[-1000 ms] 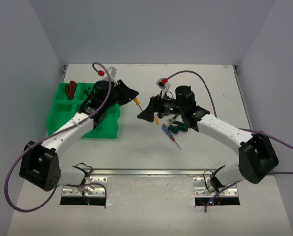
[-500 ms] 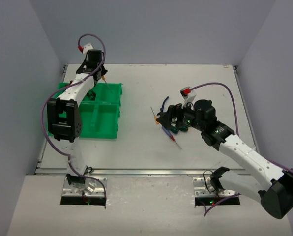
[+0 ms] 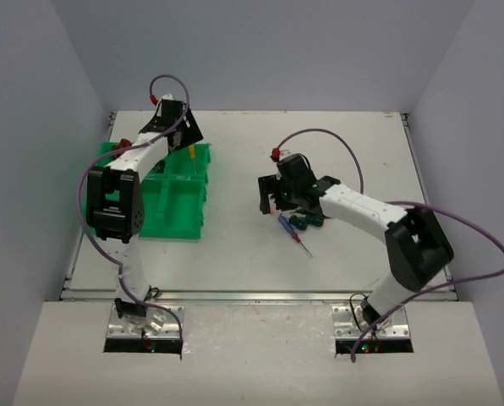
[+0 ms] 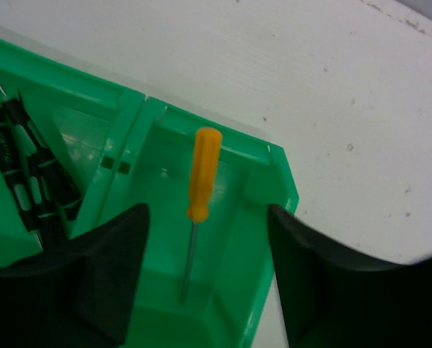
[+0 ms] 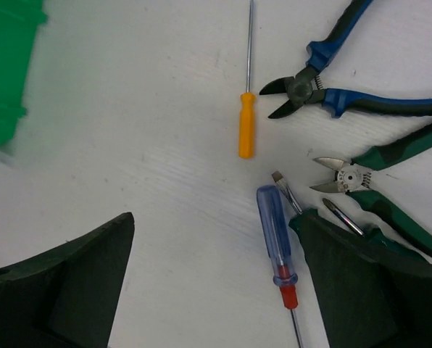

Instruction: Sort the tools into containers

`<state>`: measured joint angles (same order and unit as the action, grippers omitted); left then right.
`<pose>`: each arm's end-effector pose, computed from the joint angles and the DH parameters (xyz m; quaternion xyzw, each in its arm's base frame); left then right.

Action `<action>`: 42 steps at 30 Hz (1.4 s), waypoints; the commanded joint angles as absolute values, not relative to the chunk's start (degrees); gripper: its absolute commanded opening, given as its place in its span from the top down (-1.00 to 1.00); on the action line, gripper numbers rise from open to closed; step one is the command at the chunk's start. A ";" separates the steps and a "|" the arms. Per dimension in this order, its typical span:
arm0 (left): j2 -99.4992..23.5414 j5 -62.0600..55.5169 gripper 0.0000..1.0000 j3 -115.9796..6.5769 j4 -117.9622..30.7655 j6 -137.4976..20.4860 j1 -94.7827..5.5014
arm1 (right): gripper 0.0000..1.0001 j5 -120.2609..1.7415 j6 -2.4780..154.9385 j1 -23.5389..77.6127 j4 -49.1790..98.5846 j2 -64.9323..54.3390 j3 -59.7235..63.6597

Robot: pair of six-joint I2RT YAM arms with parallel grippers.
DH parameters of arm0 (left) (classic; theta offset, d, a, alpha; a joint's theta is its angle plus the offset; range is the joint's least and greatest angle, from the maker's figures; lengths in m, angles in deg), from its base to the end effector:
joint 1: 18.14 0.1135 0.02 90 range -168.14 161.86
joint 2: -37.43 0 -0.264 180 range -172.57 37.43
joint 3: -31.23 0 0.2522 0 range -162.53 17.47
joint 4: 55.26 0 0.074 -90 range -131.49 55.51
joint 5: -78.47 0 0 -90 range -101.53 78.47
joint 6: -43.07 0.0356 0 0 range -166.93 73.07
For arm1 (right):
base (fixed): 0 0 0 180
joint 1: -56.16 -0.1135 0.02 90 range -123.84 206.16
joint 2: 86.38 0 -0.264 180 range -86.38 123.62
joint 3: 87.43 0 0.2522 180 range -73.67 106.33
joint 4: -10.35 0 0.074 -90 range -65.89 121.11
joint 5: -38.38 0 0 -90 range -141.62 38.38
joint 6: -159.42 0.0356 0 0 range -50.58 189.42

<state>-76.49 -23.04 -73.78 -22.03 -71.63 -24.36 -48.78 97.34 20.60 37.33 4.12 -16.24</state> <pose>0.4550 -0.0424 0.2427 -0.1862 0.8911 -0.0192 0.4134 0.2744 0.1940 0.2149 -0.0526 0.9264 0.1762 0.3286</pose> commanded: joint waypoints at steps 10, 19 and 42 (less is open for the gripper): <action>-46.25 -12.67 -1.00 -65.95 -22.28 -72.11 -28.62 | 0.13 -36.51 95.87 17.67 51.08 29.10 9.38; -24.76 -12.98 -1.00 -50.35 -23.83 -70.82 -32.38 | 0.23 -35.64 96.57 17.68 51.26 33.17 8.50; -23.05 14.98 -1.00 -24.19 -51.10 -84.28 -34.00 | 1.00 -65.18 98.70 17.06 17.02 4.84 -20.15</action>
<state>-20.24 4.93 -27.76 -36.81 -77.77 -32.79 -51.46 97.81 17.66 37.60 19.92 -10.55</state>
